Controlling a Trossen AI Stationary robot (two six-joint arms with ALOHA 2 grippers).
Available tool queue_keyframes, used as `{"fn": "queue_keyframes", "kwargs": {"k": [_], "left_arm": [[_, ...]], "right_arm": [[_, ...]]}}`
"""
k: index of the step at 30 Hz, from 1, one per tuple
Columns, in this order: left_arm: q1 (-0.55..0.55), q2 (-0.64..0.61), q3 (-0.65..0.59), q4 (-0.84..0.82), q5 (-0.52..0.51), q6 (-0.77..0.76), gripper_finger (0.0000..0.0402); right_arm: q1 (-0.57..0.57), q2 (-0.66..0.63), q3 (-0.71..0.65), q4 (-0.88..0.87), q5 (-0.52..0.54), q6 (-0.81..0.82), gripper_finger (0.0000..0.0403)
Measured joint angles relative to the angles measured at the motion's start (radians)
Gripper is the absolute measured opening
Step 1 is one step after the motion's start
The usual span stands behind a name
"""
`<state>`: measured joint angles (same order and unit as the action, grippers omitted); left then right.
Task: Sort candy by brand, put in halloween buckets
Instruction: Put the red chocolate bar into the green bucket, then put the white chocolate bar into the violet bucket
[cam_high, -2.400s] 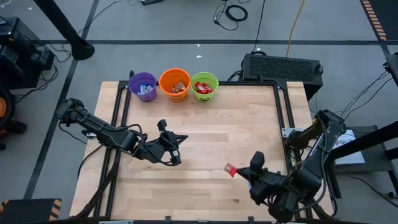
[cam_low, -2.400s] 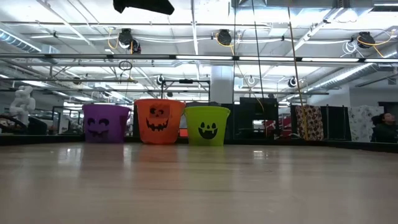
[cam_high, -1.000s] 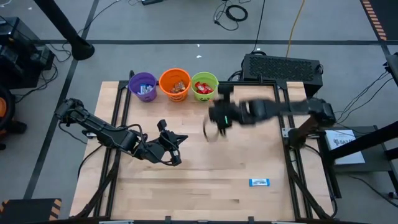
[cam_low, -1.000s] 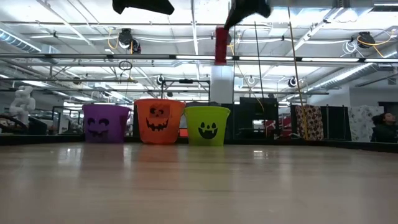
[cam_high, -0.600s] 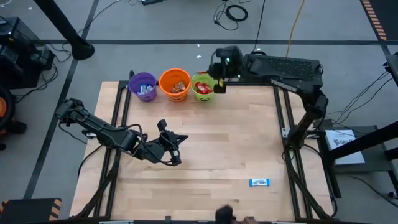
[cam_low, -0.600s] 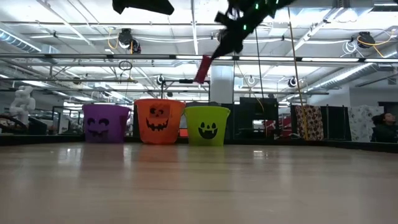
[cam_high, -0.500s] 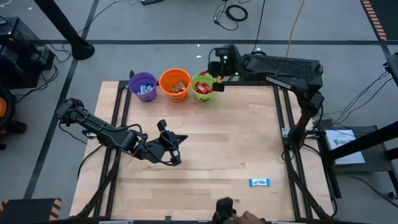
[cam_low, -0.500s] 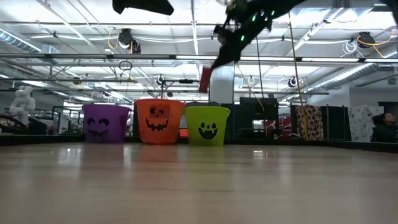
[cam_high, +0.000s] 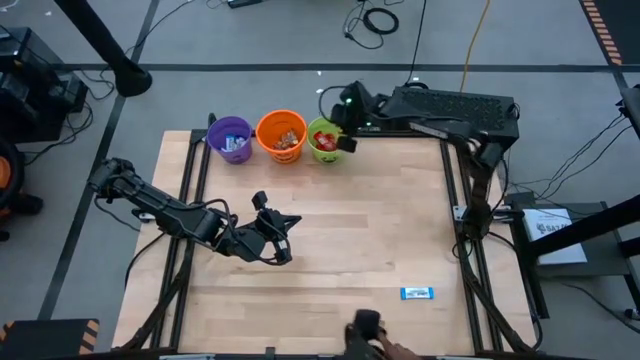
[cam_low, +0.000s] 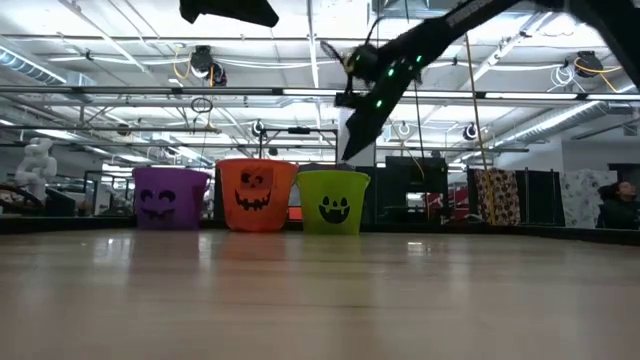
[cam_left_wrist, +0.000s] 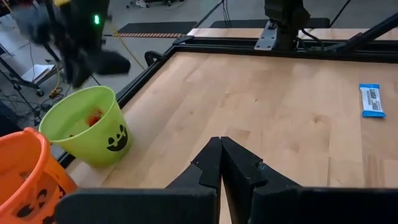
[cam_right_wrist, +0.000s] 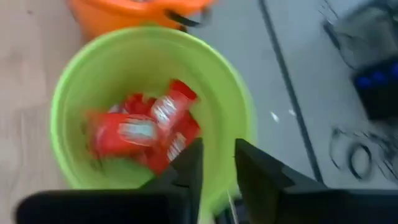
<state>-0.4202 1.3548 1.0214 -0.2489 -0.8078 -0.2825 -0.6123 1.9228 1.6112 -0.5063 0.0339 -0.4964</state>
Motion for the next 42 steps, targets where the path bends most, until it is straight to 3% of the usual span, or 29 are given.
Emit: {"fn": "queue_keyframes", "kwargs": {"k": [4, 10, 14, 22, 27, 31, 37, 42], "left_arm": [[0.000, 0.000, 0.000, 0.000, 0.000, 0.000, 0.0012], [-0.001, 0.000, 0.000, -0.003, 0.015, 0.000, 0.0012], [-0.001, 0.000, 0.000, -0.003, 0.015, 0.000, 0.0012], [-0.001, 0.000, 0.000, 0.005, 0.022, 0.000, 0.0012], [-0.001, 0.000, 0.000, 0.005, 0.022, 0.001, 0.0012], [-0.001, 0.000, 0.000, 0.005, 0.022, 0.001, 0.0012], [-0.001, 0.000, 0.000, 0.005, 0.023, 0.001, 0.0012], [-0.001, 0.000, 0.000, 0.005, 0.036, 0.001, 0.0012]], "right_arm": [[0.022, -0.162, 0.000, -0.132, 0.033, 0.061, 0.0121], [0.159, -0.447, 0.002, -0.524, -0.192, 0.306, 0.0139], [0.387, -0.576, -0.053, -0.682, -0.181, 0.525, 0.0139], [0.934, -0.760, -0.411, -0.649, -0.032, 1.078, 0.0139], [1.225, -0.762, -0.671, -0.387, -0.043, 1.369, 0.0130], [1.384, -0.712, -0.773, -0.255, -0.064, 1.565, 0.0115], [1.501, -0.593, -0.786, -0.304, -0.020, 1.671, 0.0110], [1.540, -0.470, -0.786, -0.309, -0.032, 1.663, 0.0157]]}}
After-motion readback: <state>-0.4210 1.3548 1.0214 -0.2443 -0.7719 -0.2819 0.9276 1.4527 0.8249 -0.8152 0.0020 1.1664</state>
